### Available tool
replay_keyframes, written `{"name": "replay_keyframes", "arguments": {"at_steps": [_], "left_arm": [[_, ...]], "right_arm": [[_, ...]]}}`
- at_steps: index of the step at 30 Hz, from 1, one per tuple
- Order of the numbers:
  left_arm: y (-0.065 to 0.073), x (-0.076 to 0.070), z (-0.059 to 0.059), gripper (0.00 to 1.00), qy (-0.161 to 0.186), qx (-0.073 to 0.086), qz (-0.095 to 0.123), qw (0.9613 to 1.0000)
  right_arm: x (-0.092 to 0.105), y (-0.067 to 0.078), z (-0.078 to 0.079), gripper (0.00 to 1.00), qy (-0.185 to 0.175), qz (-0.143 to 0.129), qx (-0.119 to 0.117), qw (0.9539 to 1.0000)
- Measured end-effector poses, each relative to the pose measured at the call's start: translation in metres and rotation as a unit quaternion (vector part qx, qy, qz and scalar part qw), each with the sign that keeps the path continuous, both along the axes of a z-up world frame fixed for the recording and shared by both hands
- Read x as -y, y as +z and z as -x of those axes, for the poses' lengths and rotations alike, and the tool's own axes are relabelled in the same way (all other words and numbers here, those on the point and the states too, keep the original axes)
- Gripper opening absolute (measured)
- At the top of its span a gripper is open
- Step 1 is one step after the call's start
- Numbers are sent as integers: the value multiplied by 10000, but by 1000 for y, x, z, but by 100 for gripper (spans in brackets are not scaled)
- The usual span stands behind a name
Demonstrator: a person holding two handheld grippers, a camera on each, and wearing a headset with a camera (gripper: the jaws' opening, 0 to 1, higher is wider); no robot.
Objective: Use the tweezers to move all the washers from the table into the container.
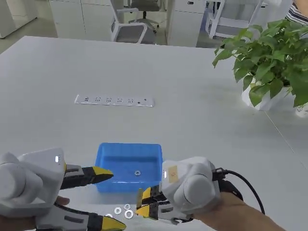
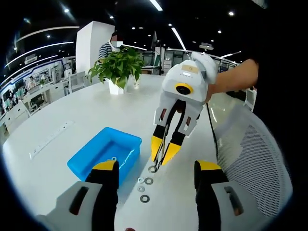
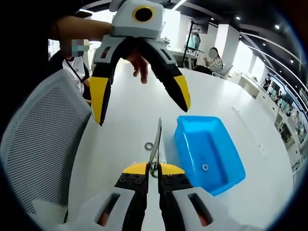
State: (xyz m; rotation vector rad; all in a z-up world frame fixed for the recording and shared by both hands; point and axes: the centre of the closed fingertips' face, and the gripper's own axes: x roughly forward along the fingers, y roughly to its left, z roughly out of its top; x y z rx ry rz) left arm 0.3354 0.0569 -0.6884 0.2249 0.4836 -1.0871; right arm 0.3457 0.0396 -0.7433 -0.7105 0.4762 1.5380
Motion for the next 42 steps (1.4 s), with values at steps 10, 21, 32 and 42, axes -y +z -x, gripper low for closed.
{"name": "replay_keyframes", "arguments": {"at_steps": [10, 21, 32, 42], "left_arm": [[-1, -13, 4, 87, 379, -89, -2, 9992], [4, -21, 3, 99, 625, -19, 63, 9980], [4, -31, 1, 99, 758, 22, 47, 9971], [3, -36, 0, 99, 794, 13, 41, 9968]], "right_arm": [[1, 15, 2, 7, 83, -33, 59, 9999], [0, 34, -2, 7, 160, -103, 99, 9998], [-1, 51, -11, 7, 157, -190, 141, 9996], [-5, 60, -24, 7, 172, -266, 160, 9994]]}}
